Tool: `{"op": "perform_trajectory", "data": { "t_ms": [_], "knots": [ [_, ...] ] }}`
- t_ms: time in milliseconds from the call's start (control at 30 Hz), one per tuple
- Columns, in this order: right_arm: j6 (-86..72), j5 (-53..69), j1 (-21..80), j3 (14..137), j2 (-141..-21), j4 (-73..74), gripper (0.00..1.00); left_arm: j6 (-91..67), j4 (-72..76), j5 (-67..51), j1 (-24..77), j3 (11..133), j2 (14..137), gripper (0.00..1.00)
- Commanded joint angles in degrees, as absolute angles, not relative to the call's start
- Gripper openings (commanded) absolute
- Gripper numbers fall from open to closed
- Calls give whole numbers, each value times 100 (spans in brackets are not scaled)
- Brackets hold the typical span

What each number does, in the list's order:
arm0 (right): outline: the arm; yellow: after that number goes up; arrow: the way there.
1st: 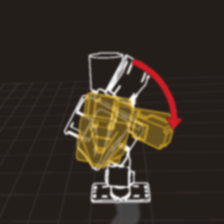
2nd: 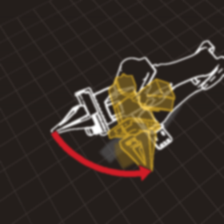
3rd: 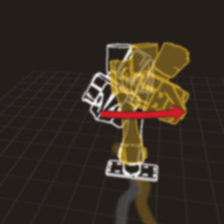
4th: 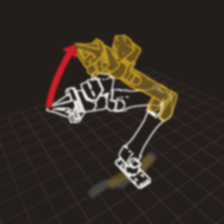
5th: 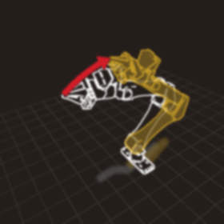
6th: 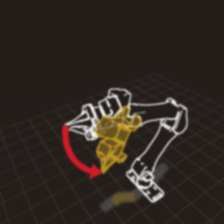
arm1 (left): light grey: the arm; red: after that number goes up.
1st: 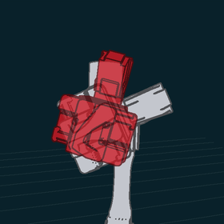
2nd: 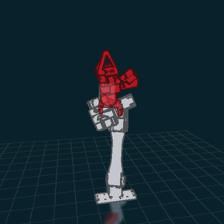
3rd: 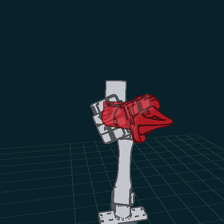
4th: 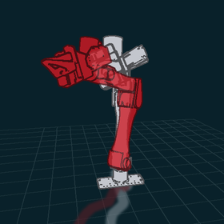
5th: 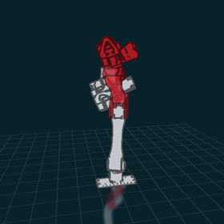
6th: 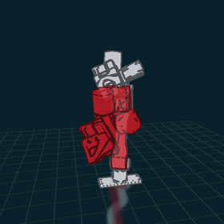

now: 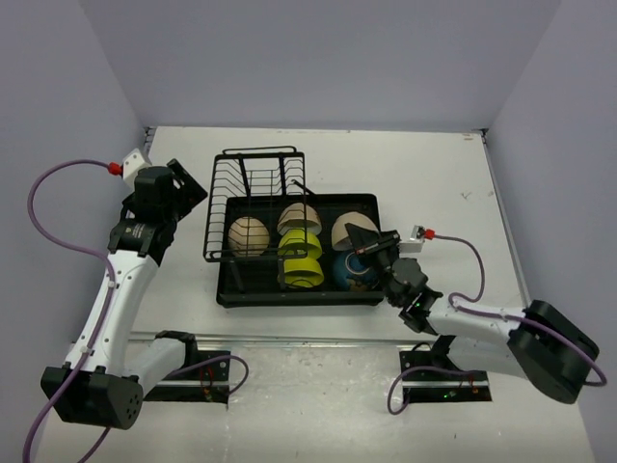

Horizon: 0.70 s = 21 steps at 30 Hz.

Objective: Unload the bowls from the dish rack

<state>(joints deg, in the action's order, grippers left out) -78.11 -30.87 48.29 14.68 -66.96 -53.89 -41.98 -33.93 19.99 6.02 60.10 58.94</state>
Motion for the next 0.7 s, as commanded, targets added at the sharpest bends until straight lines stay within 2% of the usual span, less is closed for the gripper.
{"op": "perform_trajectory", "data": {
  "t_ms": [0,167,233,433,567,633,667],
  "knots": [
    [-7016,-3428,4817,1784,-5960,-4343,0,-4386,-3147,1811,571,6029,5889,100],
    [-6794,-2489,4141,1942,-5713,-4236,0,-4456,-3050,1784,571,5968,5933,100],
    [-6636,-1745,3764,2230,-5809,-4236,0,-4465,-3058,1819,571,5968,5950,100],
    [-6258,-310,2937,3468,-6652,-4210,0,-4526,-3050,1934,571,6012,6064,100],
    [-5925,411,2471,4621,-6952,-3351,0,-4509,-3093,2074,571,6038,6187,100],
    [-5600,500,2112,5374,-6943,-2263,0,-4448,-3137,2206,571,6055,6266,100],
    [-5486,475,1953,5692,-6943,-1049,0,-4395,-3172,2310,571,6064,6301,100]
  ]
}}
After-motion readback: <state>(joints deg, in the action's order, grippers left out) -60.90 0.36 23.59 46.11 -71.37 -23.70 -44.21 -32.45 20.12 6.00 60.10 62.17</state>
